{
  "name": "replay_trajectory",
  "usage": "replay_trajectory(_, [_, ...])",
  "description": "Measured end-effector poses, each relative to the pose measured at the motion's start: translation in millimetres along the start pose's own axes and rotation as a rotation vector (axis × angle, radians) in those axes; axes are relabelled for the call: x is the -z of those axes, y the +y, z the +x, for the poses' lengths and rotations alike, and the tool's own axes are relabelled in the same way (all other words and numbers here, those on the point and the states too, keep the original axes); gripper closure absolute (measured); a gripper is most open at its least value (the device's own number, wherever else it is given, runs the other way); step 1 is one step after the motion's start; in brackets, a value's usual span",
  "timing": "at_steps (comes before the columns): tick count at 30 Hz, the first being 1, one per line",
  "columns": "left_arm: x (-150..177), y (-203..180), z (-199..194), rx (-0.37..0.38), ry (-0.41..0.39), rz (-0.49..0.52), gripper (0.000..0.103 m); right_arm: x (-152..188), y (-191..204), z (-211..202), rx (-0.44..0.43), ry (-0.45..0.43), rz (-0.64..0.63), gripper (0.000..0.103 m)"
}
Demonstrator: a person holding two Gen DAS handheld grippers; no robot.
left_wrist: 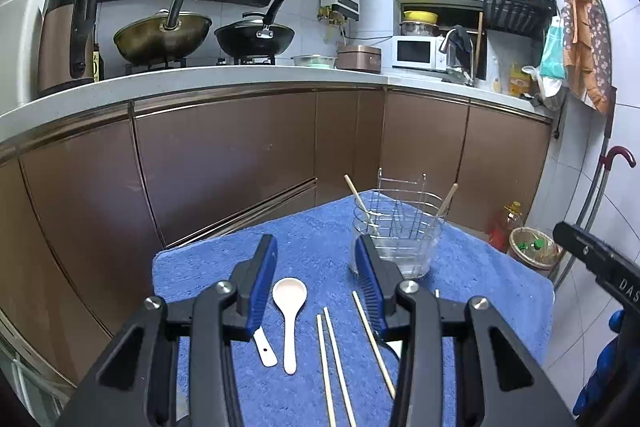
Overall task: Organize utensils
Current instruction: 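Withdraw both open tools from the holder, then lower the right tool onto a chopstick and close it while the left tool grasps another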
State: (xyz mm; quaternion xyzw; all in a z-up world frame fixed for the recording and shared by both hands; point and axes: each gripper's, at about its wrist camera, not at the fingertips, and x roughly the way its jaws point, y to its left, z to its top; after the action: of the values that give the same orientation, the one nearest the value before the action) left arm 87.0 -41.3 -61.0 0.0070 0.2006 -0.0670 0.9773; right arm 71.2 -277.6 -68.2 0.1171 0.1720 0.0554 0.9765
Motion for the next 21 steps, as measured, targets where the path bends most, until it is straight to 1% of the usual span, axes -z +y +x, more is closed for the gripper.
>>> replay_trajectory(5, [-3,-3,2,0.006,0.014,0.012,0.064,-1,0,-1,0.004,0.005,-0.006,0.061])
replay_trajectory(8, [-3,1,10,0.026,0.047,-0.007,0.064,1,-2,5,0.012,0.026,-0.010,0.061])
replay_trajectory(15, [1,29,44,0.126,0.190,-0.115,0.064,6,-13,20,0.037,0.083,-0.006,0.061])
replay_trajectory(19, [5,48,74,0.231,0.303,-0.209,0.065,11,-23,37,0.052,0.152,-0.004,0.062])
replay_trajectory(21, [10,51,91,0.289,0.371,-0.241,0.065,16,-27,51,0.048,0.208,0.002,0.062])
